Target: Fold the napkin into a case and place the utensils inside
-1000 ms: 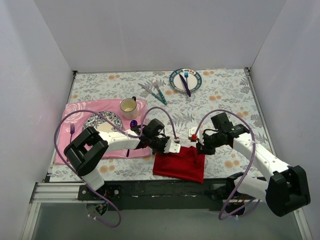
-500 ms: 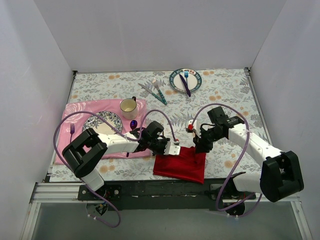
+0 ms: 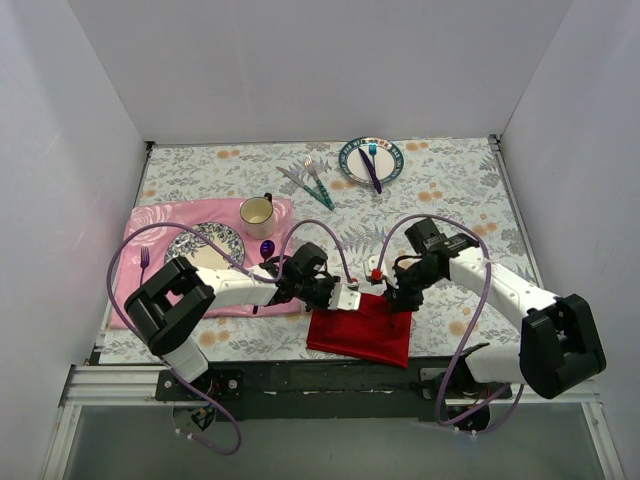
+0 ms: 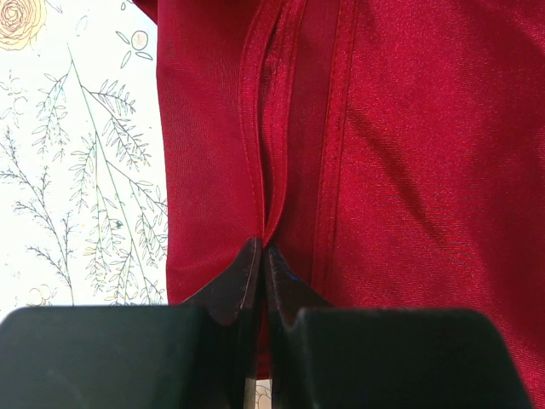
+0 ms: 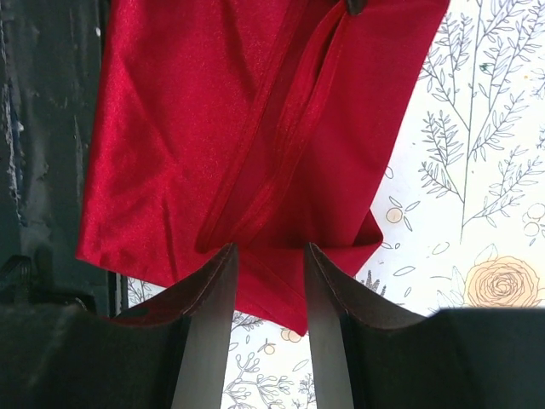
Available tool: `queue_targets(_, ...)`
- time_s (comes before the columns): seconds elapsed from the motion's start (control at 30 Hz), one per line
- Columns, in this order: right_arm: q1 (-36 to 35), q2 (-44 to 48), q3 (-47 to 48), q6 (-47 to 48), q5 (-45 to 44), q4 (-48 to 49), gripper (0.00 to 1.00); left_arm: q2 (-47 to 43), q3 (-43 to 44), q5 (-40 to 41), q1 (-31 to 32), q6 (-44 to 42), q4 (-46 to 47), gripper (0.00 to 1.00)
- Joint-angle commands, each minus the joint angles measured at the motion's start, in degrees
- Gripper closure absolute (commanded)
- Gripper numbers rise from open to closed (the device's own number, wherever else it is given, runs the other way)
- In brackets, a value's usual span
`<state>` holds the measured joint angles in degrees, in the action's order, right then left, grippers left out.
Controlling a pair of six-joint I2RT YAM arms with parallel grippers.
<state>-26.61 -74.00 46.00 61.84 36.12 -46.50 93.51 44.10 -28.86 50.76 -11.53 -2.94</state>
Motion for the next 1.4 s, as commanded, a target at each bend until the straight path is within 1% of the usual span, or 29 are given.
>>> queue_targets(0.0, -0.6, -0.3, -0.7, 6.4, -0.4, -2.8, 0.56, -2.5, -1.1, 0.9, 0.4, 0.1, -0.5, 1.0)
queue_targets(0.13, -0.8, -1.7, -1.3, 7.9, -1.9, -2.2, 0.57, -2.2, -1.4, 1.2, 0.4, -0.2, -0.5, 1.0)
queue_targets(0.23, -0.7, -3.3, -1.7, 8.1, -2.5, -1.4, 0.6, -1.8, -2.2, 1.9, 0.4, -0.8, -0.1, 1.0)
queue_targets(0.37, -1.1, -6.1, -2.9, 8.0, -3.8, 1.1, 0.67, -1.1, -2.6, 1.5, 0.4, -0.9, -0.3, 1.0)
queue_targets(0.5, -1.7, -8.7, -4.2, 7.9, -5.5, 3.8, 0.7, 0.3, -3.1, 2.2, 0.4, -1.6, -0.4, 1.0)
queue_targets(0.6, -1.9, -10.8, -4.6, 6.3, -7.5, 6.8, 0.71, 1.1, -3.6, 3.7, 0.2, -1.8, 0.1, 1.0)
queue_targets(0.73, -1.9, -13.9, -3.1, 3.3, -8.8, 10.1, 0.73, 2.6, -3.6, 5.0, -1.8, -2.4, 1.2, 1.0)
queue_targets(0.8, -1.7, -15.6, -1.9, 2.3, -9.6, 11.6, 0.73, 4.3, -3.1, 5.7, -3.3, -3.0, 2.2, 1.0)
queue_targets(0.93, -0.1, -18.4, 0.8, 2.8, -11.4, 14.0, 0.73, 8.2, 1.9, 5.5, -8.6, -5.2, 1.3, 1.0)
queue_targets(1.03, 2.3, -21.1, 5.8, 4.5, -11.8, 12.6, 0.73, 10.3, 4.3, 5.3, -10.8, -7.3, 0.5, 1.0)
queue_targets(1.23, 6.1, -24.2, 13.8, 10.5, -12.2, 8.6, 0.73, 10.8, 8.5, 3.7, -11.2, -6.6, -1.5, 1.0)
queue_targets(1.33, 8.5, -24.4, 17.4, 11.5, -10.8, 5.0, 0.72, 10.7, 10.0, 3.9, -10.9, -4.2, -2.9, 1.0)
queue_targets(1.37, 9.1, -24.4, 18.5, 10.4, -10.2, 3.1, 0.71, 10.8, 10.3, 4.1, -10.7, -3.4, -3.2, 1.0)
